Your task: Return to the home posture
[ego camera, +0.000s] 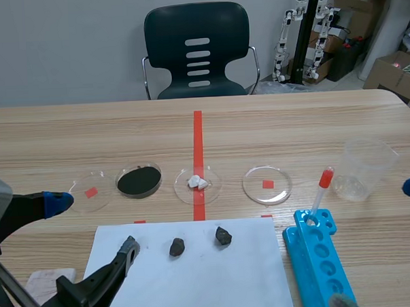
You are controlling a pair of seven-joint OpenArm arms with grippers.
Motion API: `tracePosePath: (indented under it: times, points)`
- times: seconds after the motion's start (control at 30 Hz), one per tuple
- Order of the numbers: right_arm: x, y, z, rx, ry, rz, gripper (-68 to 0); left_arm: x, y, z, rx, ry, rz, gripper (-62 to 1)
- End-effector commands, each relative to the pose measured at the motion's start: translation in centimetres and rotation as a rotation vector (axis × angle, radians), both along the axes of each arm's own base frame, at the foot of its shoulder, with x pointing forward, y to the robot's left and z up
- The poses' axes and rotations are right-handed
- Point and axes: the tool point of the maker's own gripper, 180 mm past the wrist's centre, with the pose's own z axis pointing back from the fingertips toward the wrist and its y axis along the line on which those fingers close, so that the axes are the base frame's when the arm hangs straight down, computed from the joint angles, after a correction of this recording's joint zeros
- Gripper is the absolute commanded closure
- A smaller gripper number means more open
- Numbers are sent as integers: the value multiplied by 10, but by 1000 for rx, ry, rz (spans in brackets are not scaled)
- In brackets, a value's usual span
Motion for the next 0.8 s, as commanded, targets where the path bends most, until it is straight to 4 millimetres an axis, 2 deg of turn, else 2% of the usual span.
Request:
tracePosePath:
  times: [0.0,0.1,0.43,0.77]
  points:
    - [1,-1,6,4,-22,7,-679,6,6,10,-10,-39,20,-623]
    - [2,-3,8,1,-33,8,-679,10,14,15,8,-60,33,-623]
    - [4,-7,6,17,-5,-26,-679,3,25,33,-34,-91,-4,-623]
    - [5,-7,7,29,-1,-36,-679,0,27,45,-24,-121,-2,-623]
